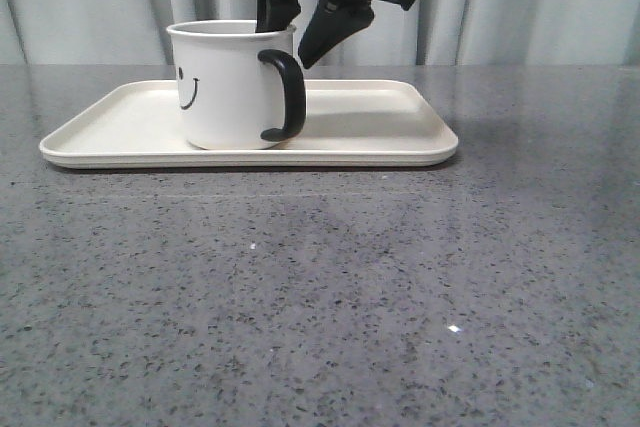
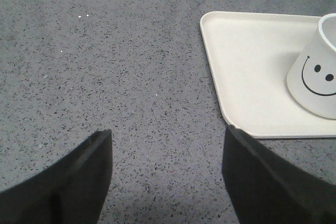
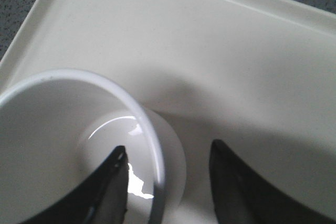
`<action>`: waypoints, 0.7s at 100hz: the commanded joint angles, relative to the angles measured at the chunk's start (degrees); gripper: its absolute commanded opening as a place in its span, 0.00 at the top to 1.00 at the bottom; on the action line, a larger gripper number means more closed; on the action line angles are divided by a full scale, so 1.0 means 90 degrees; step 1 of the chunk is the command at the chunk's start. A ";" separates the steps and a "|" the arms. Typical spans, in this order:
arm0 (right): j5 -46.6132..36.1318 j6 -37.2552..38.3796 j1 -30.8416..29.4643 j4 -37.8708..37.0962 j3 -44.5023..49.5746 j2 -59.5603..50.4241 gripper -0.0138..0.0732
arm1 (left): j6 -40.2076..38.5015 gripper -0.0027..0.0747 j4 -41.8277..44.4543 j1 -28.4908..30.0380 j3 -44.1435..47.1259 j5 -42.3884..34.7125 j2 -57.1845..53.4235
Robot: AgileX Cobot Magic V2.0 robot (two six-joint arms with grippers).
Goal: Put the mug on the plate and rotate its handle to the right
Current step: 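Grip the mug rim with the right gripper and lift it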
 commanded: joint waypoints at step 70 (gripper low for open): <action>0.1004 -0.1726 -0.0026 0.0067 -0.1678 -0.0322 0.91 | -0.0011 0.40 -0.0051 0.0011 -0.0174 -0.0446 -0.0013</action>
